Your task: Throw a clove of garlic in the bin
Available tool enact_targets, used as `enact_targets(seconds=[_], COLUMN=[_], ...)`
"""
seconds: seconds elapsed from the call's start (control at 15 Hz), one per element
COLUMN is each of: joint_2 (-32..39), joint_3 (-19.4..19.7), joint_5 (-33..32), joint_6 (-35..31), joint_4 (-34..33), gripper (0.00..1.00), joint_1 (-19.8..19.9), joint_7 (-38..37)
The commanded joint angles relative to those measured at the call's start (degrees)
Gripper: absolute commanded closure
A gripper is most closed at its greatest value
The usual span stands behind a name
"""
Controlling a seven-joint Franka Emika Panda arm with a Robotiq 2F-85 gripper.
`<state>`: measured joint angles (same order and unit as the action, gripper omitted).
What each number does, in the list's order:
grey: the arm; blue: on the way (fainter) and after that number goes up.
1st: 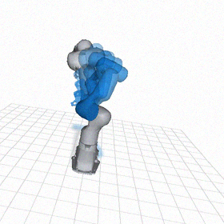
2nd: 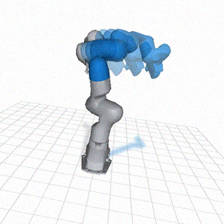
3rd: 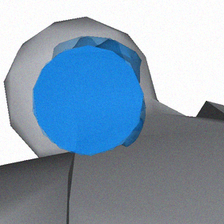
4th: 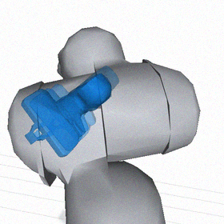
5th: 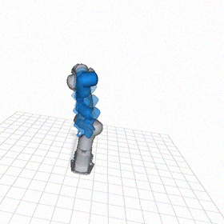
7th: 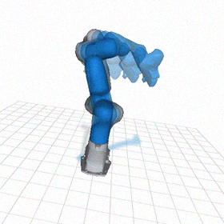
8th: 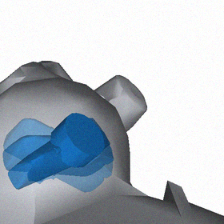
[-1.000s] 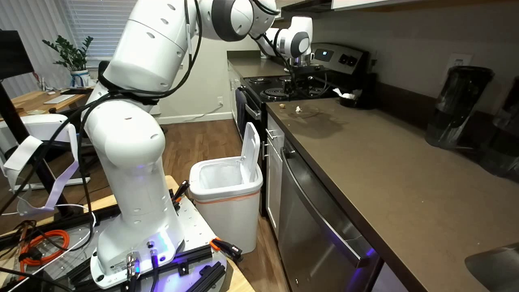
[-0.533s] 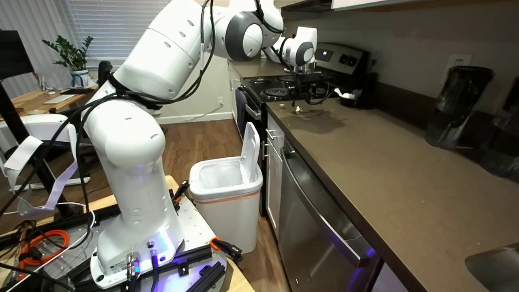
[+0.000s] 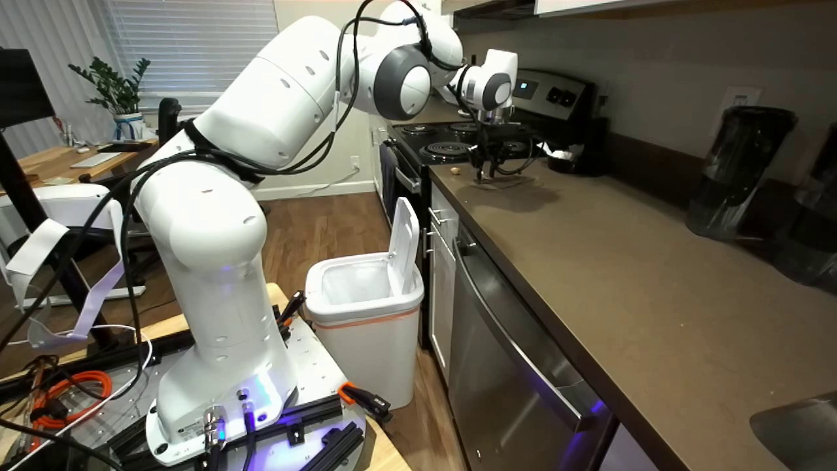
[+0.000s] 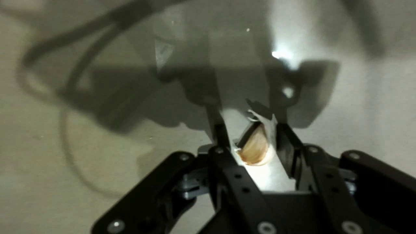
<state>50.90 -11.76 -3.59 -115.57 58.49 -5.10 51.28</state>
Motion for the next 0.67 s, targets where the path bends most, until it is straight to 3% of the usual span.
enact_targets(seconds=[0.0,0.13,0.6], joint_2=[1.95,1.07,-4.85], joint_3=[0.19,0.42,-0.19], joint_5=[0.81,0.62,-0.74], joint_6=[4.06,5.89,9.76], joint_4=[-4.58,-4.38,0.17], gripper=[0.89,0.99,0.95], joint_1=[-0.82,-1.36,-2.83], joint_7=[0.8,-0.04,-0.35])
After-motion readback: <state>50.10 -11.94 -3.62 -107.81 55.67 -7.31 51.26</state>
